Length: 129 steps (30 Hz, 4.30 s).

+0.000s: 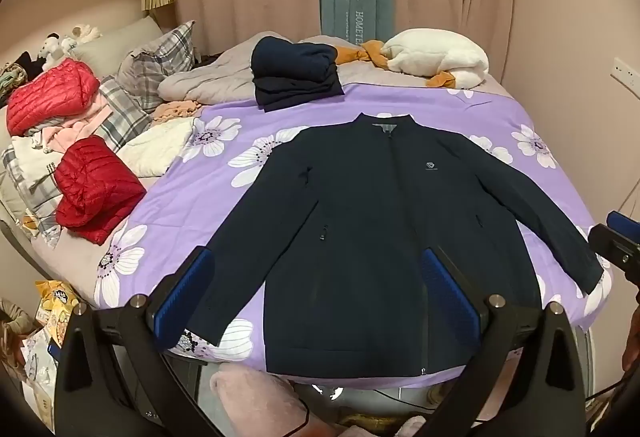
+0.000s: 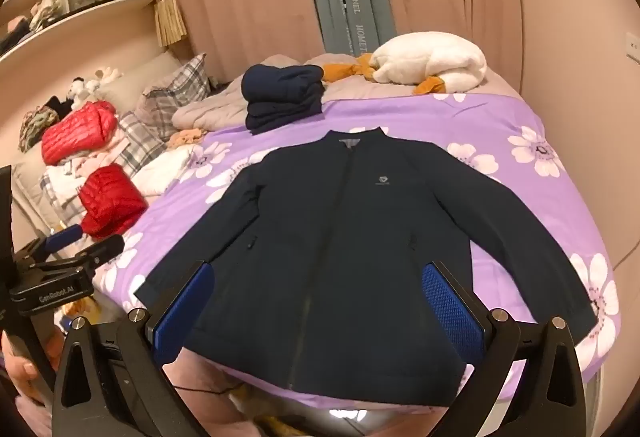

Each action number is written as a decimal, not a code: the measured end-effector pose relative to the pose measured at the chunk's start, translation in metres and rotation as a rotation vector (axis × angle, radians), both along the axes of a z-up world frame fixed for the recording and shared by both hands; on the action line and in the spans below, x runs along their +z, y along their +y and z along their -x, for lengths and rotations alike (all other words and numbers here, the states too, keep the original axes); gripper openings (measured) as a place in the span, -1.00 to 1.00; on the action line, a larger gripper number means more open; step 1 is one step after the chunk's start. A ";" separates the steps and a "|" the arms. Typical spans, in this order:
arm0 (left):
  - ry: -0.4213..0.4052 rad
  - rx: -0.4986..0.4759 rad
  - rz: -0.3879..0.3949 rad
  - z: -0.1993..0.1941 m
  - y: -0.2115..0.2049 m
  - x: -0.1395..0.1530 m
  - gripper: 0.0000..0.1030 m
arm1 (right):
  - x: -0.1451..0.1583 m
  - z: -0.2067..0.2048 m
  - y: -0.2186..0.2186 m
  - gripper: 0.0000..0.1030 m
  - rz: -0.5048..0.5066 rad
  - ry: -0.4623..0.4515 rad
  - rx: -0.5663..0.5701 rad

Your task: Fold large clothes

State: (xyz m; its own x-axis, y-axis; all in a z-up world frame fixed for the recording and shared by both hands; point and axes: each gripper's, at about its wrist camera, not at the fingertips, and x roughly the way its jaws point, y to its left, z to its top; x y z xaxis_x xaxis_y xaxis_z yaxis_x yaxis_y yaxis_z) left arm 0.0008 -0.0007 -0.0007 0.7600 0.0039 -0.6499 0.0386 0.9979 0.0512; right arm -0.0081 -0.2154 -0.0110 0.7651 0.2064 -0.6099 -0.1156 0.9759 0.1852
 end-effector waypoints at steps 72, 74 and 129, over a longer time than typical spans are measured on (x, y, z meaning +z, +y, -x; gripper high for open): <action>-0.016 -0.002 -0.042 -0.006 -0.013 -0.002 1.00 | -0.009 -0.006 0.005 1.00 -0.061 0.016 0.015; -0.017 -0.002 -0.043 -0.007 -0.014 -0.002 1.00 | -0.009 -0.006 0.004 1.00 -0.061 0.016 0.014; 0.135 -0.139 0.442 -0.112 -0.019 -0.137 0.99 | -0.220 0.083 -0.226 1.00 -0.639 -0.055 -0.719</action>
